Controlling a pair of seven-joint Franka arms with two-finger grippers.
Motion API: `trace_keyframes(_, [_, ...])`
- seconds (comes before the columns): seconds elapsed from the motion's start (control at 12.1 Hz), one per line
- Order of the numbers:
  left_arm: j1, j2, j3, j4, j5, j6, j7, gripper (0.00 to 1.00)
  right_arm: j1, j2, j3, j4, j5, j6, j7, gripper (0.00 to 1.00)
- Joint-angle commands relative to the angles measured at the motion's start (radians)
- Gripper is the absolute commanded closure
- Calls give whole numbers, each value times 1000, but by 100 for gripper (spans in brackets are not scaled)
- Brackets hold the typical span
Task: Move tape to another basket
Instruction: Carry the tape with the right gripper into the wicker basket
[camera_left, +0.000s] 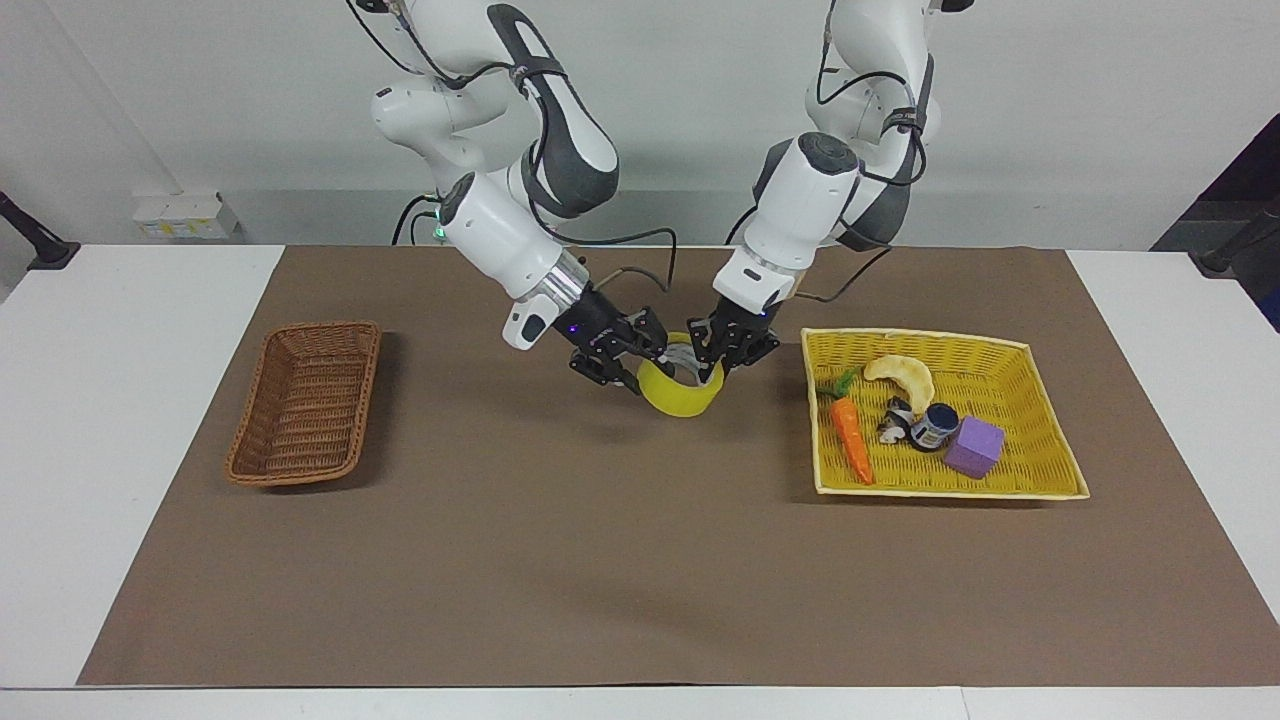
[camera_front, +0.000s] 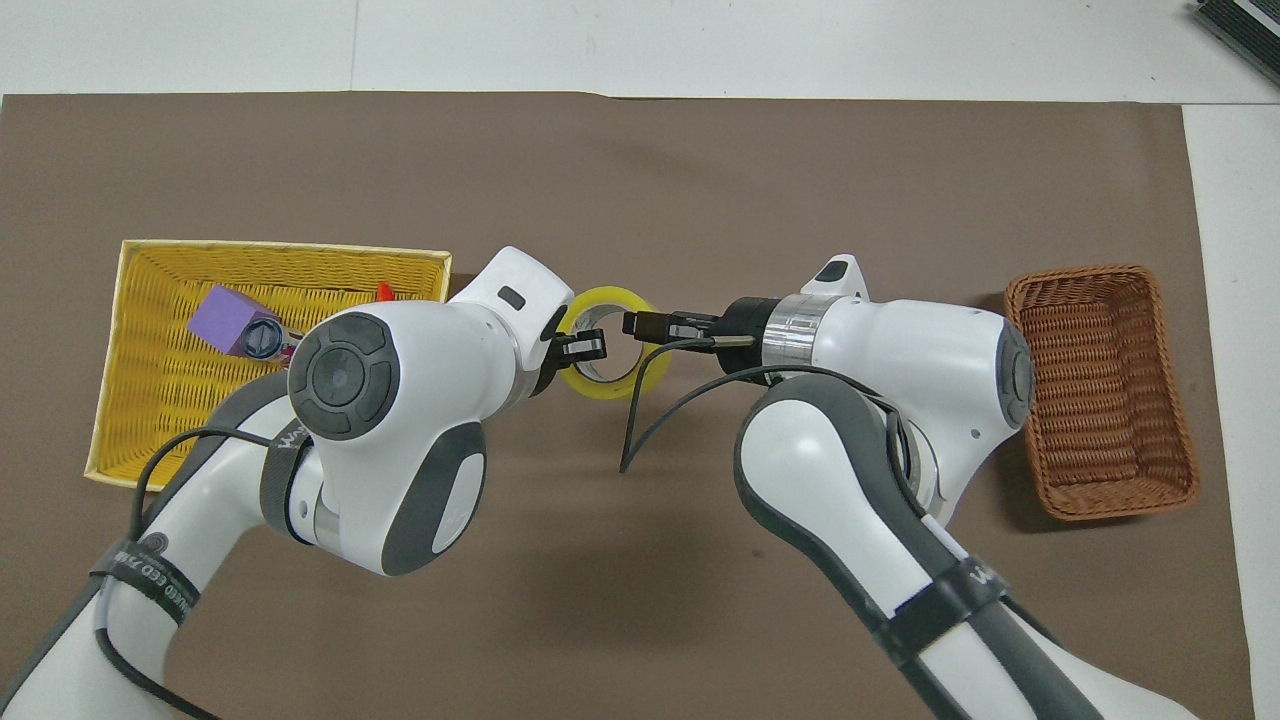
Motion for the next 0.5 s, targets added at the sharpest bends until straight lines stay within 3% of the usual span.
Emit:
trace_keyframes(0.0, [-19,-4,-1,15,-19,17,-12,100,15,13,1,16,-18,-49,81,100])
trace_keyframes(0.08, [-19,-4,-1,15,-19,17,-12,95,12,13,2,16,-32,-49,87,100])
trace_keyframes(0.33, [-19,-4,-1,15,-19,17,-12,65,10,13,2,16,-49,-61,101,100])
trace_keyframes(0.41, [-19,-4,-1,17,-19,17,-9,49,9,13,2,16,-51,-62,101,100])
